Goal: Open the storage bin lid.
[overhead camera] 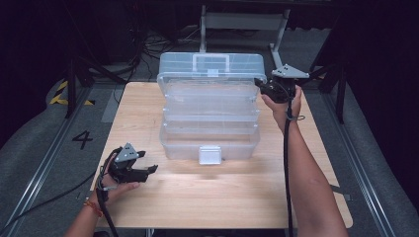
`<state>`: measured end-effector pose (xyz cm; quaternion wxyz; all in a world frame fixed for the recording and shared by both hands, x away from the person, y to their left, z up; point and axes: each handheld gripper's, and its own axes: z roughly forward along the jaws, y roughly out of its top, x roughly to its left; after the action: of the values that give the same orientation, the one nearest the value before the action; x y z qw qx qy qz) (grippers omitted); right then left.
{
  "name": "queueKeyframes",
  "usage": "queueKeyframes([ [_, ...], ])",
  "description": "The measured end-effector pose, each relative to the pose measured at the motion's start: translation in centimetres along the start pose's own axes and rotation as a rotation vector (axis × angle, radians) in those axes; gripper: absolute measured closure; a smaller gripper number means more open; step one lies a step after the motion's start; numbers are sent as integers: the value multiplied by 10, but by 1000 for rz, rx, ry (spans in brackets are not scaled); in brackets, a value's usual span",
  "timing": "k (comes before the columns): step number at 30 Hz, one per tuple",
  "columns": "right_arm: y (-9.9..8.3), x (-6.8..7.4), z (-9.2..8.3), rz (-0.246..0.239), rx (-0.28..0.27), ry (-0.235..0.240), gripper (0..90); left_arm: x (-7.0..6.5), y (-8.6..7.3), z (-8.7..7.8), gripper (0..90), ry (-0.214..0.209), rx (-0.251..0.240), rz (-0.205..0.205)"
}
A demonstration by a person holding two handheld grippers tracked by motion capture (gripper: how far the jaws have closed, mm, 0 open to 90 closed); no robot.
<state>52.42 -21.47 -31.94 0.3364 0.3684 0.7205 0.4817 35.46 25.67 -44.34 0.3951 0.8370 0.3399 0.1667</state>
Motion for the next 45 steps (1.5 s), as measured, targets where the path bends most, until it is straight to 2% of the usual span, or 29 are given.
queueKeyframes([
  [2, 0, 0, 0, -4, 2, 1, 685, -2, 7, -3, 285, 6, -20, 8],
  [3, 1, 0, 0, -4, 4, 2, 685, -2, 9, -3, 287, 11, -12, 35],
  [7, 1, -1, 1, -10, 4, 2, 686, -2, 5, 2, 287, 14, 47, 67],
  [13, 1, -1, 1, -11, -2, 4, 686, 4, -13, 11, 280, 1, 121, 45],
  [18, 2, -3, 2, -18, 3, 9, 685, 7, -22, 13, 274, -5, 144, 25],
  [20, 3, -3, 3, -19, 8, 9, 685, 7, -24, 15, 272, -12, 151, 32],
  [22, 3, -3, 3, -18, 6, 7, 686, 6, -25, 17, 266, -26, 160, 20],
  [24, 3, -4, 4, -9, 2, 10, 686, 6, -24, 18, 260, -23, 169, 27],
  [32, 5, -6, 7, -1, 1, 9, 688, 9, -27, 19, 243, -46, 168, -1],
  [45, 7, -9, 12, 7, -2, 10, 693, 8, -32, 21, 214, -47, 125, 8],
])
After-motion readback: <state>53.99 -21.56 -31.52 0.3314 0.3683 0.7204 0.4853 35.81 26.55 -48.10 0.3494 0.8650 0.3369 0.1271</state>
